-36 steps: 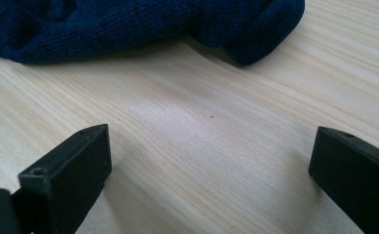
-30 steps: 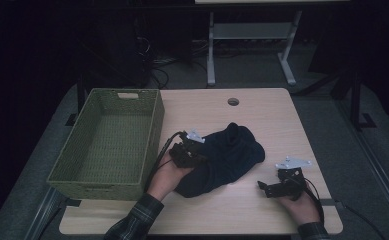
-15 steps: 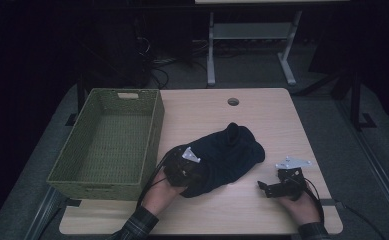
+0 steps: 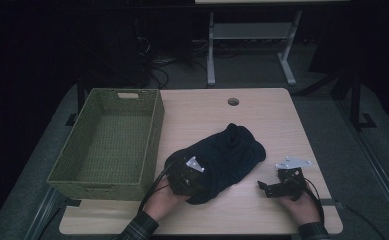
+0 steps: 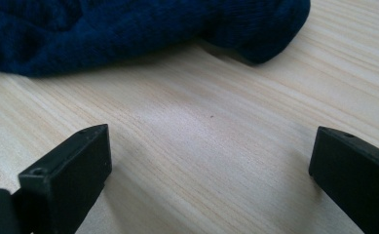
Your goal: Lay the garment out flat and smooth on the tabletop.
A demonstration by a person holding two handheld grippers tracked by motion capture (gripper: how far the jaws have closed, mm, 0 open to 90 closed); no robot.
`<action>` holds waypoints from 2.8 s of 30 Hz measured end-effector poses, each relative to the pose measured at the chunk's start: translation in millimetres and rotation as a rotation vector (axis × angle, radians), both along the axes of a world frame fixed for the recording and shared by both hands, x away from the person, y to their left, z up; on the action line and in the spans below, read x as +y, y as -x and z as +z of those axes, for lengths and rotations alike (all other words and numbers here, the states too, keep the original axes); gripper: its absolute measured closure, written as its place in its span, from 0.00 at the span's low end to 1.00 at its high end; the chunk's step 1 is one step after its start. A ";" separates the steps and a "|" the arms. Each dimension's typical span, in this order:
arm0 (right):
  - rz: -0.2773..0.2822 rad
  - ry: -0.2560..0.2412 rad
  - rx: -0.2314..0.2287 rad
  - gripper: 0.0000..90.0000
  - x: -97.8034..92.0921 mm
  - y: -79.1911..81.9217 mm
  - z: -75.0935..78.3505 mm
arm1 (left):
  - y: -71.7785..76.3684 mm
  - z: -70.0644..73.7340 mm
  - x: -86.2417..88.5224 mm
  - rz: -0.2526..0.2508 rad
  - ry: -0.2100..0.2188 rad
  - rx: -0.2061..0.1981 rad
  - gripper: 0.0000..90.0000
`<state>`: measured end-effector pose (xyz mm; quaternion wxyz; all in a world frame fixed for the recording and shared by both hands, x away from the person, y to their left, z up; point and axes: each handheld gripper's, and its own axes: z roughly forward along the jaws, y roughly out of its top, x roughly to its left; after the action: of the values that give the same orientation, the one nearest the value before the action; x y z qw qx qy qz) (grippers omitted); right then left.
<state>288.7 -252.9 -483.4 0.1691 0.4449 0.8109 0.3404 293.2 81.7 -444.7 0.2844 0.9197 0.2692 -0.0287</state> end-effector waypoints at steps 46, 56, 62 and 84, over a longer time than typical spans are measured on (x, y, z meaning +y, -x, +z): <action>0.236 -0.231 -0.011 0.98 23.4 33.1 32.1 | -56.0 25.9 -1.1 0.145 0.051 -0.201 1.00; 0.355 -0.216 0.006 0.99 58.7 42.1 29.9 | -75.1 6.2 4.9 0.193 0.018 -0.162 1.00; 0.377 -0.192 0.038 0.99 68.6 42.7 24.4 | -80.1 -7.2 7.3 0.198 -0.020 -0.141 0.99; 0.299 -0.065 0.065 1.00 57.8 29.1 14.0 | -59.8 -7.0 13.0 0.123 -0.024 -0.080 1.00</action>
<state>259.6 -195.2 -469.4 0.0758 0.3352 0.8618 0.3731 353.0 94.8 -451.6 0.2852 0.9051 0.3140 0.0285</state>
